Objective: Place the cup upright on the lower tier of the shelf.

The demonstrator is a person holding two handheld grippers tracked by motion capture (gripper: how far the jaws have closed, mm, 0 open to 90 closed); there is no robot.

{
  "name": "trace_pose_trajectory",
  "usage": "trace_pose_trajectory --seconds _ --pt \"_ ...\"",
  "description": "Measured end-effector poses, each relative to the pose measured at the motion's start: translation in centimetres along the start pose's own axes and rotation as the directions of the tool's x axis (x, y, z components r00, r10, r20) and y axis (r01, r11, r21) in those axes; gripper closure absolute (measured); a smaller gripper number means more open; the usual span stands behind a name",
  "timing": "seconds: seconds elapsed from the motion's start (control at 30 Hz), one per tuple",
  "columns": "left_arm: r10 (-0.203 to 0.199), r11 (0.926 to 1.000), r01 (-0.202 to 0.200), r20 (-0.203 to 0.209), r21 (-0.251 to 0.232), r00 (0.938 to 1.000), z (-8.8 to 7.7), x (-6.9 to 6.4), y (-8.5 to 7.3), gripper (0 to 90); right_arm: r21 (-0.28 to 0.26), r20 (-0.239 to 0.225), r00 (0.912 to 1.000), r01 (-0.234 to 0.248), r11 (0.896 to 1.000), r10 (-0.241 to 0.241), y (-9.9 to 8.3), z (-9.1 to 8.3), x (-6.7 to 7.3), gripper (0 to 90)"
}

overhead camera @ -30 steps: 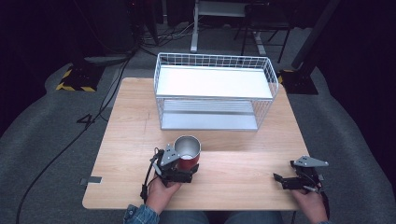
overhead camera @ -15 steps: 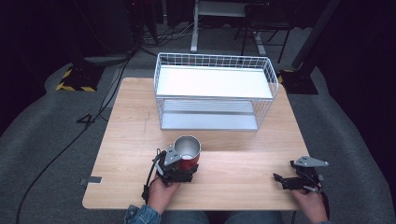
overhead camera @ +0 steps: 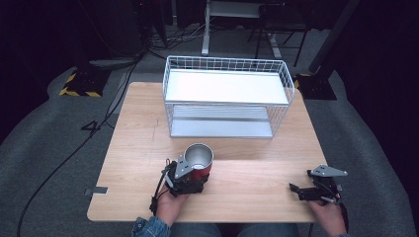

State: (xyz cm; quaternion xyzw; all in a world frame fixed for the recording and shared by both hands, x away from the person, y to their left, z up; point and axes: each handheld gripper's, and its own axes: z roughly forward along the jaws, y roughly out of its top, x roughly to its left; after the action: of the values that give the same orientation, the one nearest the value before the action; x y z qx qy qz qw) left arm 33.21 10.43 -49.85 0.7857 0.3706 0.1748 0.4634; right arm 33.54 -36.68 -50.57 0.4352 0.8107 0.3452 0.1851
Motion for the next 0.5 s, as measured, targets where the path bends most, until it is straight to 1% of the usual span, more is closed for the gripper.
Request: trace_pose_trajectory --seconds 0.17,0.3,0.43,0.47,0.5 --pt "0.001 1.0000 -0.001 0.000 -0.002 1.0000 0.01 -0.04 0.00 16.5 -0.006 0.000 1.0000 0.003 1.000 -0.003 -0.03 -0.09 0.01 7.4" --pt "0.005 1.0000 -0.005 0.003 -0.002 1.0000 0.02 -0.07 0.01 16.6 -0.007 0.002 1.0000 0.003 1.000 -0.003 -0.03 -0.10 -0.01 7.6" --pt "0.006 1.0000 -0.006 0.012 0.002 0.9999 0.05 -0.02 0.13 16.6 -0.008 0.001 1.0000 0.002 1.000 -0.002 -0.03 -0.10 0.00 7.8" --pt "-0.001 1.0000 0.001 0.018 0.007 0.9998 0.09 -0.04 0.25 16.6 -0.011 0.000 1.0000 0.003 1.000 -0.003 -0.04 -0.13 0.01 9.3" --pt "0.002 0.9999 -0.002 0.020 0.011 0.9998 0.08 -0.01 0.36 16.6 -0.012 -0.003 1.0000 0.003 1.000 -0.003 -0.05 -0.14 0.01 9.7"
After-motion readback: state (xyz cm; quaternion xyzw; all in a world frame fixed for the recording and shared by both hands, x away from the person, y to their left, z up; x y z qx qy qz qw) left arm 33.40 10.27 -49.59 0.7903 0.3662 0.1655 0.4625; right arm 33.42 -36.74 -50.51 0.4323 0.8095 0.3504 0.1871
